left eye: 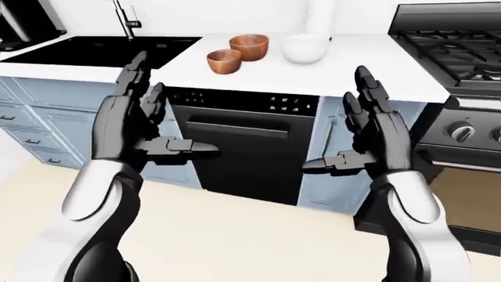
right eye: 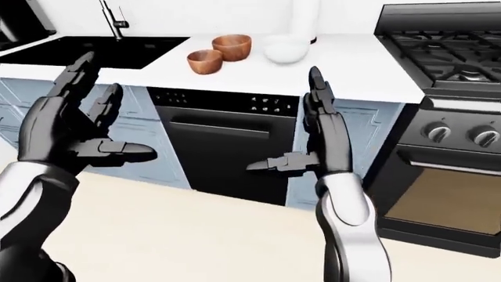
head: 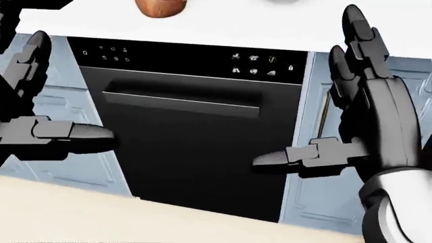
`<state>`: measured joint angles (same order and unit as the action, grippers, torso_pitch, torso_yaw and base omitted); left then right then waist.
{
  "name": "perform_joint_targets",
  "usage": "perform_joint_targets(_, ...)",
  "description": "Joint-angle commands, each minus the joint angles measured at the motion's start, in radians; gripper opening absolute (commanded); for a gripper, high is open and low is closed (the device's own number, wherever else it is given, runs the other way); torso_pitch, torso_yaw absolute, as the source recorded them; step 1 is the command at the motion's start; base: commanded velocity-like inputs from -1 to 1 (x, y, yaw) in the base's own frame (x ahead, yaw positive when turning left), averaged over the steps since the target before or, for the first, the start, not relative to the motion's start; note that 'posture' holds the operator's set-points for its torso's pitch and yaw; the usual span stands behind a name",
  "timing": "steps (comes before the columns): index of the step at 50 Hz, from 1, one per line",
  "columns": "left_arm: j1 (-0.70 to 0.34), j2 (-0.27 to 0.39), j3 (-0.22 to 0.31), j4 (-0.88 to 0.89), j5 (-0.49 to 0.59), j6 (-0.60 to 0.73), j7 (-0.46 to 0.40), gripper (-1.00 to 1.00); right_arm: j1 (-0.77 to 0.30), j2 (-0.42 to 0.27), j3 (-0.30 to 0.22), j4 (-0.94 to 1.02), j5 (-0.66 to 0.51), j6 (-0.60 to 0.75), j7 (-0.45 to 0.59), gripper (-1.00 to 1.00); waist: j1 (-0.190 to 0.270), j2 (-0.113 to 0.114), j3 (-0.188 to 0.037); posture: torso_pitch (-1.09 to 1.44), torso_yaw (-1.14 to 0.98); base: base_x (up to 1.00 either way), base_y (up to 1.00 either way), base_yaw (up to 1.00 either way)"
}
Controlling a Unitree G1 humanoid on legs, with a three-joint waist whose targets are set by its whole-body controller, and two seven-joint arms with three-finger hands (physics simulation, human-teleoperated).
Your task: Stack the bowls from largest to smallest.
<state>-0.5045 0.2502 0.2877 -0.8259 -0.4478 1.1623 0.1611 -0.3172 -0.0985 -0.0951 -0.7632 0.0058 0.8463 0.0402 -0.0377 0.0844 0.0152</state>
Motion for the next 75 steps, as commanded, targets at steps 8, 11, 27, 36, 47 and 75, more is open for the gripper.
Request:
perform_joint_targets(8,-0.06,0.046,0.042,-0.024,-0.081,0.024,0.056,1.0,-0.053,-0.017,-0.007,-0.053,0.008,0.053,0.003,1.0,0.045,-0.025,0.025,0.0,0.0,0.8,0.64,0.0)
perform_joint_targets(11,-0.062,0.053,0.05,-0.034,-0.11,0.038,0.073,1.0,-0.06,-0.021,-0.004,-0.059,0.007,0.058,0.005,1.0,0.024,-0.058,0.013,0.0,0.0,0.81,0.61,0.0)
perform_joint_targets(27,-0.058,0.09,0.039,-0.02,-0.161,0.008,0.118,1.0,-0.085,-0.043,-0.043,-0.114,0.065,0.104,-0.017,1.0,0.036,-0.027,0.01,0.0,0.0,0.27,0.07,-0.25)
perform_joint_targets(36,-0.066,0.1,0.042,-0.018,-0.177,0.01,0.127,1.0,-0.117,-0.062,-0.055,-0.147,0.077,0.153,-0.023,1.0,0.023,-0.131,-0.022,0.0,0.0,0.0,0.0,-1.0)
perform_joint_targets(47,-0.101,0.132,0.072,-0.013,-0.225,0.033,0.149,1.0,-0.163,-0.072,-0.049,-0.158,0.06,0.167,-0.031,1.0,0.021,0.025,-0.011,0.0,0.0,0.03,0.0,-0.25)
perform_joint_targets(75,-0.111,0.228,0.11,0.006,-0.392,0.013,0.247,1.0,-0.262,-0.09,-0.034,-0.227,0.073,0.284,-0.029,1.0,0.024,-0.141,0.023,0.0,0.0,0.29,-0.33,0.0)
